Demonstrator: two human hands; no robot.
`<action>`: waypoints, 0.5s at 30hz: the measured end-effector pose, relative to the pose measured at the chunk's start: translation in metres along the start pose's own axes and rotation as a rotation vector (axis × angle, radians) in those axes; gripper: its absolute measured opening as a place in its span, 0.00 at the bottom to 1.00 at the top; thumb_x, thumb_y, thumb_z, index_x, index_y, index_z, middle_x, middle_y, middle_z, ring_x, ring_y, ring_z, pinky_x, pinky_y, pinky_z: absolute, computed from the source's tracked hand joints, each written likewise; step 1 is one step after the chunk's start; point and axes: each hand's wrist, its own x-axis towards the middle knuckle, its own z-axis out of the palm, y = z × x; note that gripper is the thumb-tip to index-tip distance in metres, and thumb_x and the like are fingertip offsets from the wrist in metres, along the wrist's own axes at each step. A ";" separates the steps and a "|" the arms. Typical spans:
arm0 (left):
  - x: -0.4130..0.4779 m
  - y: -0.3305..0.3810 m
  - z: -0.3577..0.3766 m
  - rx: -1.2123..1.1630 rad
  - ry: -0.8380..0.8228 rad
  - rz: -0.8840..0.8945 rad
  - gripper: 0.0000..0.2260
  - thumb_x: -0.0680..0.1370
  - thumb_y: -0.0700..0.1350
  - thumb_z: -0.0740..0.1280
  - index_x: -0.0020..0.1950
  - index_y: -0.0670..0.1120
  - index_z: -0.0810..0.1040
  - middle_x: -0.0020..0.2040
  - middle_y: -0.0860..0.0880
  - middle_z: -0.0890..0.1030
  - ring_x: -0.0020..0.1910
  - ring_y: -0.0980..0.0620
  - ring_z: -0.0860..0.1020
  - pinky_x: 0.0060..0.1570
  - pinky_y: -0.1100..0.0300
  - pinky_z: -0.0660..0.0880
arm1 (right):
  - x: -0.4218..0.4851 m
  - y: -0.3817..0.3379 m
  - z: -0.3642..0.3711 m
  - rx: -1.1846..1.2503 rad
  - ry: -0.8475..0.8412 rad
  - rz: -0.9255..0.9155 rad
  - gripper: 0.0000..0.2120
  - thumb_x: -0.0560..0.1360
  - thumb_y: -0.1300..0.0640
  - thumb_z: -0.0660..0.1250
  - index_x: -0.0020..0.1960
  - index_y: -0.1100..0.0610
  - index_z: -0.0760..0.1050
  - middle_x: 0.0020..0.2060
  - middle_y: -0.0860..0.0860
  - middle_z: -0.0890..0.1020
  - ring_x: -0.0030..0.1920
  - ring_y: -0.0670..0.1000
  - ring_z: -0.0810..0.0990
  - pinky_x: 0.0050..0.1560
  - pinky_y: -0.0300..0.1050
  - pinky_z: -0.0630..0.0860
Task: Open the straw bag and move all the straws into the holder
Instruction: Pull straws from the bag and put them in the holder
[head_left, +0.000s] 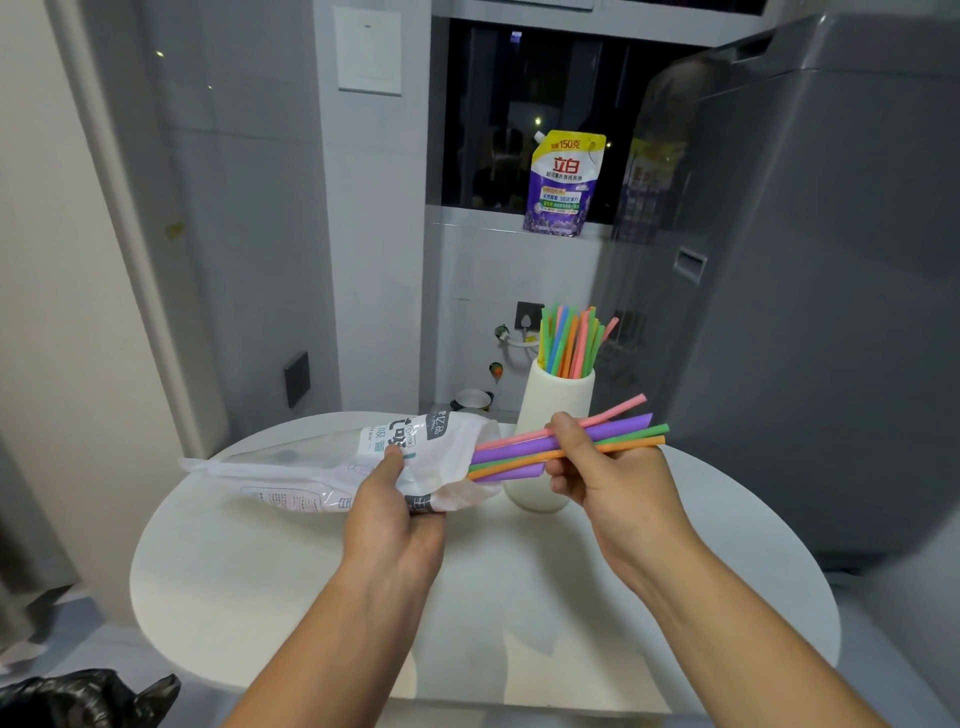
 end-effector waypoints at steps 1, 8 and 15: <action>0.000 0.000 0.000 -0.003 0.000 0.000 0.09 0.86 0.40 0.63 0.67 0.42 0.75 0.49 0.45 0.85 0.38 0.50 0.86 0.24 0.59 0.80 | 0.001 -0.002 -0.001 -0.001 -0.003 0.000 0.11 0.76 0.55 0.72 0.51 0.63 0.83 0.33 0.57 0.84 0.31 0.49 0.81 0.38 0.44 0.81; 0.004 0.006 0.000 -0.010 0.008 -0.005 0.08 0.87 0.41 0.61 0.66 0.42 0.75 0.49 0.44 0.83 0.39 0.48 0.85 0.21 0.58 0.78 | 0.007 -0.024 -0.015 -0.021 0.006 -0.081 0.09 0.78 0.59 0.70 0.46 0.66 0.83 0.30 0.55 0.83 0.30 0.49 0.81 0.33 0.41 0.82; 0.005 0.011 -0.002 -0.028 0.009 0.005 0.12 0.87 0.41 0.61 0.71 0.44 0.74 0.41 0.46 0.85 0.23 0.53 0.83 0.33 0.64 0.82 | 0.016 -0.044 -0.034 -0.065 0.035 -0.128 0.11 0.77 0.57 0.70 0.44 0.65 0.83 0.30 0.56 0.82 0.30 0.48 0.80 0.33 0.39 0.81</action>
